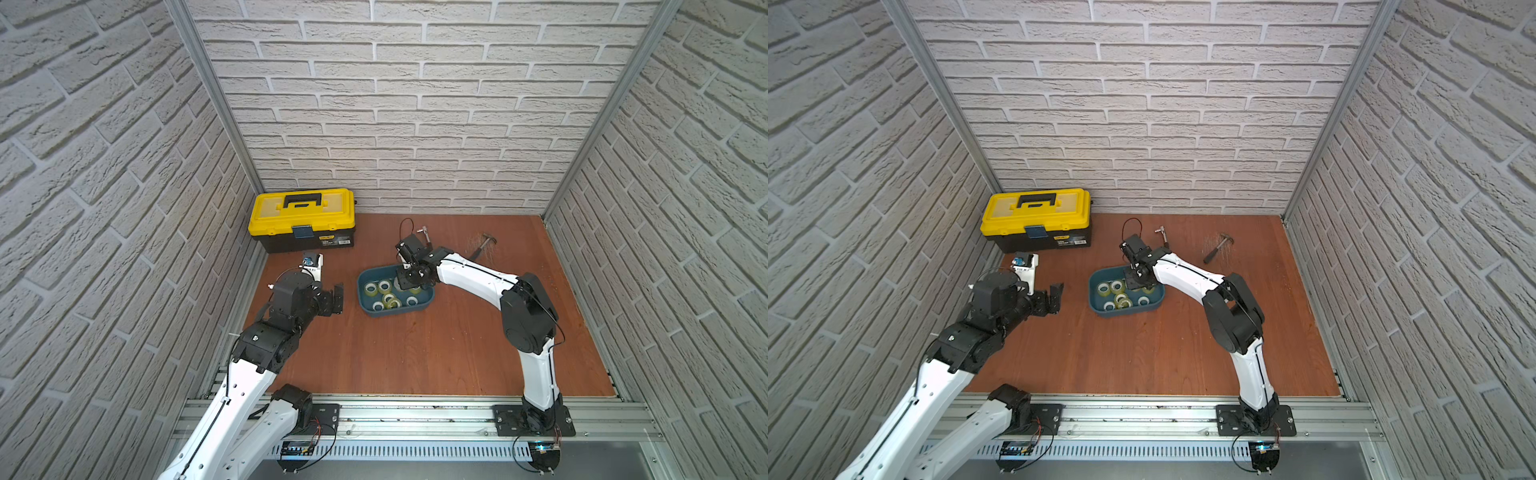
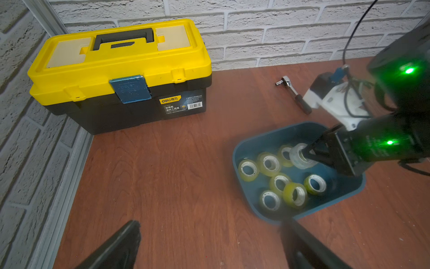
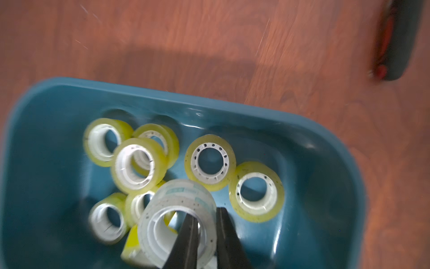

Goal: Put the transparent tape into the storage box
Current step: Place the tape in the storage box.

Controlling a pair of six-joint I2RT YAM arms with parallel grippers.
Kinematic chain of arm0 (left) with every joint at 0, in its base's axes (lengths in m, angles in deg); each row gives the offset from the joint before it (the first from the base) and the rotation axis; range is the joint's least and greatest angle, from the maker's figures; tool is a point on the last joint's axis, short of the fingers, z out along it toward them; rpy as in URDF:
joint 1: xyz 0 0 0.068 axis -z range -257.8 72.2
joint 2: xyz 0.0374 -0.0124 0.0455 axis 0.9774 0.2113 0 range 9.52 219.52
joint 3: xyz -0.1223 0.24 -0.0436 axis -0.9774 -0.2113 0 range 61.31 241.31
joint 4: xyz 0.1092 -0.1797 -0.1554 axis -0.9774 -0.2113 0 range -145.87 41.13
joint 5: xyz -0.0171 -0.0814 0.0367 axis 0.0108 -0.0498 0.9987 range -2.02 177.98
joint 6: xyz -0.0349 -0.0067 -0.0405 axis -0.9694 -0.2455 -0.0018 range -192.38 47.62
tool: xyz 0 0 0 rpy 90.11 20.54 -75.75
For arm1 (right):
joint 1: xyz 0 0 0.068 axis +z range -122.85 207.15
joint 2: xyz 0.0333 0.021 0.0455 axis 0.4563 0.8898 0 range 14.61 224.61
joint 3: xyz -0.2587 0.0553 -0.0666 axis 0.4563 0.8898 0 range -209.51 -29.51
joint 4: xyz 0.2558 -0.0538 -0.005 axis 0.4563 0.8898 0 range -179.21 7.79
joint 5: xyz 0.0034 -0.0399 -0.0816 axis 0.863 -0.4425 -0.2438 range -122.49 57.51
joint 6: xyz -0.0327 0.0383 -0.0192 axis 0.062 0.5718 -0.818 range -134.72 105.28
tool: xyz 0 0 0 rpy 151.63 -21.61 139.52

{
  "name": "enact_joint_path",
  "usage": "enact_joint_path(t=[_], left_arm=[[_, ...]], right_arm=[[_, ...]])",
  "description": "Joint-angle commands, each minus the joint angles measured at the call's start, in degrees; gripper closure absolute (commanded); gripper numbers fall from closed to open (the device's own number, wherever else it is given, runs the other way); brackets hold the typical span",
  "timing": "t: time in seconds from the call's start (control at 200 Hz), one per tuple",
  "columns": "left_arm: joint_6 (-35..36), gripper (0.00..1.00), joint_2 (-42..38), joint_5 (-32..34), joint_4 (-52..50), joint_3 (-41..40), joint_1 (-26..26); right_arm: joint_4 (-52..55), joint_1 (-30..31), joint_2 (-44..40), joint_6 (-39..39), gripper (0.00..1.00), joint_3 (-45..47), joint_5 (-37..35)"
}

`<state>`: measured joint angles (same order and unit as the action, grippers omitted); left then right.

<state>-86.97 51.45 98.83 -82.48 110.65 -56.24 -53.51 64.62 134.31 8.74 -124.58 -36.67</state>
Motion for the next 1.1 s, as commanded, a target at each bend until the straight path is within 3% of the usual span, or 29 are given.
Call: enact_joint_path(t=[0.0, 0.375, 0.545, 0.675, 0.82, 1.095], left_arm=[[0.5, 0.02, -2.1, 0.4, 0.6, 0.3, 0.3], [0.7, 0.02, -1.4, -1.2, 0.9, 0.3, 0.3], [0.8, 0.02, -1.2, -1.2, 0.9, 0.3, 0.3], [0.8, 0.02, -1.2, -0.9, 0.9, 0.2, 0.3], [0.9, 0.02, -1.2, -0.8, 1.1, -0.1, 0.3], [1.0, 0.02, -2.0, 1.6, 2.6, -1.5, 0.3]], right_arm=[[0.3, -0.2, 0.7, -0.6, 0.96, -2.9, -0.1], [2.3, -1.4, 5.3, -1.7, 0.94, -6.6, -0.3], [2.9, -1.7, 5.5, -2.2, 0.79, -6.7, -0.4], [3.3, -1.9, 5.0, -2.0, 0.63, -6.5, -0.7], [2.7, -1.9, 2.4, -1.9, 0.54, -5.4, -1.5], [-1.3, -1.9, -12.9, -2.4, 0.4, 3.6, -2.0]])
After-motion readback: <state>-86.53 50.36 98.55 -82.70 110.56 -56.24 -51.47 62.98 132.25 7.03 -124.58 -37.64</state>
